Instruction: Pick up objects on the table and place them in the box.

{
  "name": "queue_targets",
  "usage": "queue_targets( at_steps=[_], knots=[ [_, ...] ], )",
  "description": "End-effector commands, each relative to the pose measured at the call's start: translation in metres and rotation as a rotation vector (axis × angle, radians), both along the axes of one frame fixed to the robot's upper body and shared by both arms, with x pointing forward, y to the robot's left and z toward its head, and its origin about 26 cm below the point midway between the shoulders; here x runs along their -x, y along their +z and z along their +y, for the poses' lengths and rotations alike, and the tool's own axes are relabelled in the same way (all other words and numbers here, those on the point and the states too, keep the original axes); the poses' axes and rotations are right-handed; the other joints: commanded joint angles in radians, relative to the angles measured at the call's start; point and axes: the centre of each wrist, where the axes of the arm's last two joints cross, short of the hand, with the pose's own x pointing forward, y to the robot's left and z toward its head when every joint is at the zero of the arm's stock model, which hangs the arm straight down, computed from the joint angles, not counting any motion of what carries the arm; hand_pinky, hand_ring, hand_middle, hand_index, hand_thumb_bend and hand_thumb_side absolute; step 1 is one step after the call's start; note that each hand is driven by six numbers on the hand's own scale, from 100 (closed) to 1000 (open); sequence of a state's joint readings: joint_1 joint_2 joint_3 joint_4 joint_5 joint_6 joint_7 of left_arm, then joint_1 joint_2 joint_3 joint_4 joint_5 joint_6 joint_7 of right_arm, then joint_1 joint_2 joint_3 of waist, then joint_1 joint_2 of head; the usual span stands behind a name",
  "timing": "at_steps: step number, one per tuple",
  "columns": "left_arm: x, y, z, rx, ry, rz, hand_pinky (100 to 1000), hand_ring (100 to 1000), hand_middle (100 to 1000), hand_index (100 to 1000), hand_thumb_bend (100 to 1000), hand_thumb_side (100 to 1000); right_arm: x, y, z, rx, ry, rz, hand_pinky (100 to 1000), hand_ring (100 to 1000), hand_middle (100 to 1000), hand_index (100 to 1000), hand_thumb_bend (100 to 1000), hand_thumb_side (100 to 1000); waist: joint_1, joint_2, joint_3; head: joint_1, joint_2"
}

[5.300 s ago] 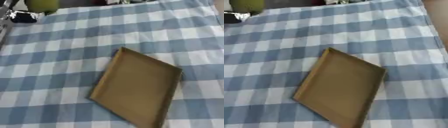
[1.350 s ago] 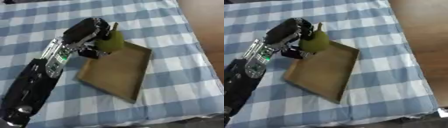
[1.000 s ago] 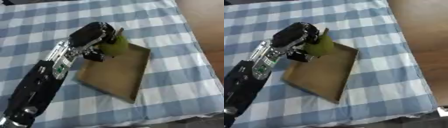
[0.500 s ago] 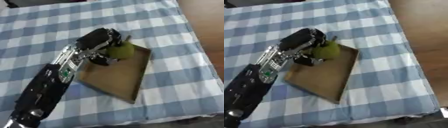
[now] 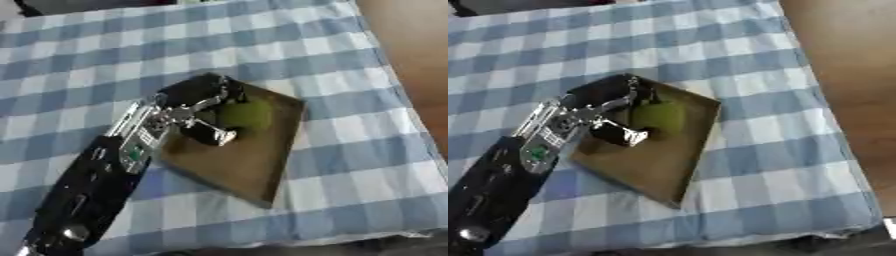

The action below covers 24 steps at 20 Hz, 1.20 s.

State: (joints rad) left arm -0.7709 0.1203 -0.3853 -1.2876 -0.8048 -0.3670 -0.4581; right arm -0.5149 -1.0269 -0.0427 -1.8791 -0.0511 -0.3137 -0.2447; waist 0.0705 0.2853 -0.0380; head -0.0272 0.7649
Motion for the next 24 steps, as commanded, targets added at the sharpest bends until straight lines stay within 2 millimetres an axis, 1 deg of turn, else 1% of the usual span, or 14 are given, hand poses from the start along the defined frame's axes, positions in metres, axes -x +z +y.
queue_targets(
  at_steps=[1,2,3,5,6,7,8,11,13,17,19,20,22,24],
  knots=[
    [0.002,0.011,0.000,-0.030,-0.013,-0.008,695,548,712,856,100,513,0.004,0.009,-0.004,0.014,-0.017,-0.021,751,737,617,729,100,464,-0.012,-0.013,0.002,0.001,0.005],
    [0.003,0.012,0.000,-0.041,-0.016,-0.009,819,737,814,915,100,715,0.004,0.008,-0.005,0.014,-0.020,-0.020,751,738,617,729,100,470,-0.012,-0.012,0.003,0.000,0.005],
    [0.004,0.013,0.000,-0.055,-0.019,-0.013,923,856,872,940,100,850,0.003,0.008,-0.006,0.012,-0.024,-0.018,751,738,617,729,100,470,-0.013,-0.011,0.005,-0.002,0.005],
    [0.005,0.017,0.002,-0.075,-0.019,-0.041,999,926,904,958,100,938,0.003,0.007,-0.008,0.009,-0.033,-0.016,751,738,616,729,100,470,-0.015,-0.010,0.008,-0.008,0.005],
    [0.006,0.019,0.004,-0.080,-0.014,-0.060,1000,951,914,966,100,953,0.003,0.007,-0.008,0.009,-0.036,-0.015,751,738,617,729,100,470,-0.015,-0.010,0.009,-0.010,0.005],
    [0.006,0.021,0.005,-0.081,-0.006,-0.081,1000,963,917,968,107,942,0.003,0.006,-0.009,0.009,-0.037,-0.015,751,738,617,729,100,470,-0.016,-0.010,0.010,-0.012,0.005],
    [0.006,0.023,0.006,-0.078,0.003,-0.104,1000,977,921,968,147,917,0.003,0.006,-0.009,0.010,-0.038,-0.016,751,738,617,729,100,470,-0.016,-0.010,0.011,-0.013,0.005],
    [0.007,0.024,0.007,-0.065,0.023,-0.153,1000,983,923,968,173,896,0.004,0.006,-0.010,0.011,-0.043,-0.019,751,737,617,730,100,470,-0.018,-0.011,0.014,-0.018,0.005],
    [0.007,0.025,0.009,-0.051,0.033,-0.179,1000,981,923,970,176,876,0.004,0.006,-0.011,0.011,-0.046,-0.019,751,737,617,730,100,470,-0.019,-0.011,0.015,-0.023,0.005],
    [0.008,0.032,0.016,0.005,0.064,-0.255,1000,972,915,967,186,782,0.005,0.005,-0.013,0.011,-0.058,-0.021,752,737,617,731,100,470,-0.022,-0.011,0.023,-0.036,0.005],
    [0.007,0.037,0.021,0.055,0.089,-0.303,1000,961,906,960,164,755,0.005,0.005,-0.015,0.008,-0.065,-0.025,752,737,618,731,100,470,-0.024,-0.010,0.028,-0.040,0.005],
    [0.007,0.039,0.024,0.089,0.101,-0.318,993,942,892,941,100,745,0.006,0.005,-0.015,0.006,-0.069,-0.029,752,736,618,732,100,470,-0.025,-0.009,0.030,-0.042,0.005],
    [0.007,0.042,0.032,0.233,0.116,-0.315,979,918,887,912,100,747,0.008,0.005,-0.018,-0.004,-0.080,-0.041,751,735,619,733,100,460,-0.028,-0.009,0.036,-0.049,0.005],
    [0.006,0.045,0.040,0.403,0.103,-0.267,973,906,882,897,100,718,0.010,0.006,-0.021,-0.019,-0.092,-0.057,751,734,619,733,100,447,-0.031,-0.009,0.043,-0.057,0.005]
  ],
)
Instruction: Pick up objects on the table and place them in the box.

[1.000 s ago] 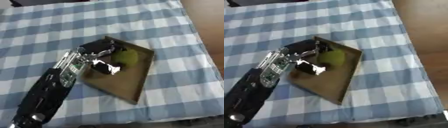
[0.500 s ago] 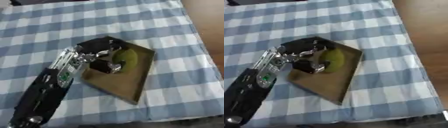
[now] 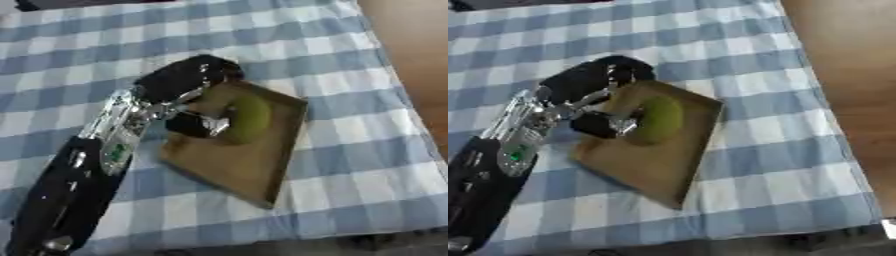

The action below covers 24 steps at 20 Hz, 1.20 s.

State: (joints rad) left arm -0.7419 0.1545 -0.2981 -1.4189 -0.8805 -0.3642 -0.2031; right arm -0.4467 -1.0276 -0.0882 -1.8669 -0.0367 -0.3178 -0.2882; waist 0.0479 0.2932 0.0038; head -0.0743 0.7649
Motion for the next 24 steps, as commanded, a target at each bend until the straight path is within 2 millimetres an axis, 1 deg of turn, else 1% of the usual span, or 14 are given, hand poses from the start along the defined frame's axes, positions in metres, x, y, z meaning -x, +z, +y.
queue_targets(
  at_steps=[1,3,5,7,9,10,11,13,16,18,20,22,24],
  knots=[
    [0.000,0.019,0.017,0.225,-0.040,-0.006,969,893,873,883,100,677,0.010,0.017,-0.006,0.018,-0.036,-0.064,751,732,620,734,100,421,-0.010,-0.017,0.004,-0.013,0.005],
    [0.006,0.030,0.031,0.388,-0.102,0.003,962,882,862,875,100,648,0.013,0.018,-0.010,-0.003,-0.053,-0.088,750,730,621,735,100,394,-0.013,-0.019,0.013,-0.021,0.005],
    [0.014,0.041,0.045,0.481,-0.156,0.011,954,874,858,872,100,638,0.017,0.018,-0.013,-0.026,-0.068,-0.109,750,730,621,735,100,387,-0.015,-0.021,0.022,-0.030,0.005],
    [0.020,0.048,0.058,0.539,-0.185,0.032,929,849,839,854,100,615,0.019,0.017,-0.015,-0.048,-0.080,-0.124,750,730,622,735,100,384,-0.018,-0.021,0.031,-0.036,0.005],
    [0.026,0.052,0.082,0.630,-0.152,0.064,904,821,815,829,100,605,0.021,0.016,-0.017,-0.078,-0.089,-0.141,749,730,622,735,100,382,-0.021,-0.022,0.042,-0.042,0.005],
    [0.029,0.052,0.097,0.687,-0.110,0.078,888,801,798,798,100,600,0.023,0.015,-0.018,-0.090,-0.093,-0.148,749,729,622,736,100,375,-0.023,-0.022,0.048,-0.047,0.005],
    [0.033,0.053,0.112,0.750,-0.064,0.085,888,801,798,798,100,600,0.024,0.014,-0.018,-0.101,-0.095,-0.157,749,729,622,736,100,375,-0.024,-0.022,0.054,-0.052,0.005],
    [0.042,0.057,0.141,0.866,0.030,0.074,871,784,779,771,100,592,0.027,0.013,-0.017,-0.119,-0.095,-0.174,749,727,624,737,100,359,-0.027,-0.022,0.067,-0.060,0.005],
    [0.068,0.065,0.193,1.061,0.194,-0.060,860,779,771,766,100,590,0.033,0.010,-0.012,-0.140,-0.085,-0.207,749,725,626,739,100,302,-0.033,-0.020,0.089,-0.070,0.005],
    [0.090,0.070,0.220,1.164,0.278,-0.193,856,777,767,766,100,591,0.035,0.006,-0.012,-0.149,-0.085,-0.229,749,724,627,740,100,280,-0.037,-0.015,0.104,-0.072,0.005],
    [0.109,0.070,0.236,1.228,0.335,-0.300,854,778,766,769,100,594,0.035,0.002,-0.013,-0.155,-0.085,-0.245,749,724,627,740,100,280,-0.040,-0.008,0.117,-0.073,0.003],
    [0.123,0.070,0.249,1.270,0.376,-0.408,852,781,765,775,100,598,0.035,-0.004,-0.014,-0.165,-0.086,-0.258,748,724,627,740,100,301,-0.043,0.000,0.132,-0.074,-0.009],
    [0.131,0.067,0.258,1.294,0.401,-0.493,851,782,765,778,100,601,0.035,-0.009,-0.016,-0.171,-0.085,-0.267,748,724,627,740,100,308,-0.045,0.005,0.142,-0.074,-0.016]
  ],
)
